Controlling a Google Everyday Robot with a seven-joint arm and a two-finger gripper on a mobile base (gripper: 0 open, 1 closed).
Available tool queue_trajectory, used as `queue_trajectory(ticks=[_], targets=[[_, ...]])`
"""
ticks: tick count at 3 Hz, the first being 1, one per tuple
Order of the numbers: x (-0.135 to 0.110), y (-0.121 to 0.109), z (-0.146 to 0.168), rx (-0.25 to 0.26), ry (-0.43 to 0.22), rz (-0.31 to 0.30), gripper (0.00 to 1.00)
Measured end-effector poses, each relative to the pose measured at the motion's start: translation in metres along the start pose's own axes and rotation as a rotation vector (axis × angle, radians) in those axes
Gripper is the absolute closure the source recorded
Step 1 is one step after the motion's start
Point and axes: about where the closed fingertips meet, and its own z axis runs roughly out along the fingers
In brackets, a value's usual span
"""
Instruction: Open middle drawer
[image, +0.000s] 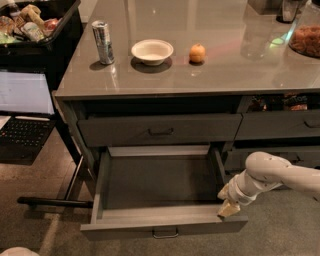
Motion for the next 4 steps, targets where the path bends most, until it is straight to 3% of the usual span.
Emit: queue_trajectory(ticks=[1,2,3,4], targets=[[-0.007,-0.003,-0.002,-0.006,-0.02,-0.021,0.0],[-0.015,-0.009,-0.005,0.004,-0.036,-0.034,0.0],[-0.031,-0.022,-0.02,0.046,-0.064,-0.059,0.0],[-0.042,-0.03,-0.029,0.073,-0.082,-0.073,0.05]])
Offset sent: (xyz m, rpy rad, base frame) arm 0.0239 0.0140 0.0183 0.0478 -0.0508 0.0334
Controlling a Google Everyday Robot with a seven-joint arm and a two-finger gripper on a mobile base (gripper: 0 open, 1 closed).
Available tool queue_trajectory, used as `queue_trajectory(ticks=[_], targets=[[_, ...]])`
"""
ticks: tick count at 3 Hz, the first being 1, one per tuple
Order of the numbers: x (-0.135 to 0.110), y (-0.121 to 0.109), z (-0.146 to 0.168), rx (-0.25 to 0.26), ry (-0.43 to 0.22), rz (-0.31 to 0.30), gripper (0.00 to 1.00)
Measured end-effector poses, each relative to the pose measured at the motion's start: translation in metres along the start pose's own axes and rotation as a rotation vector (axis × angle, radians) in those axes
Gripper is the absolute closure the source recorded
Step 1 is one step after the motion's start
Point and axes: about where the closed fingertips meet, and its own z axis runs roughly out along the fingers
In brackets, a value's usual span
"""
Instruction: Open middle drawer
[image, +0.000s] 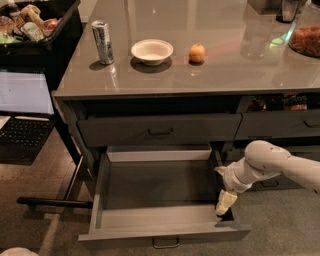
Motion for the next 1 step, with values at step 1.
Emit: queue_trajectory(ticks=[1], targets=[[-0.0055,-0.0063,-0.0041,0.015,-0.019,-0.002,0.0]])
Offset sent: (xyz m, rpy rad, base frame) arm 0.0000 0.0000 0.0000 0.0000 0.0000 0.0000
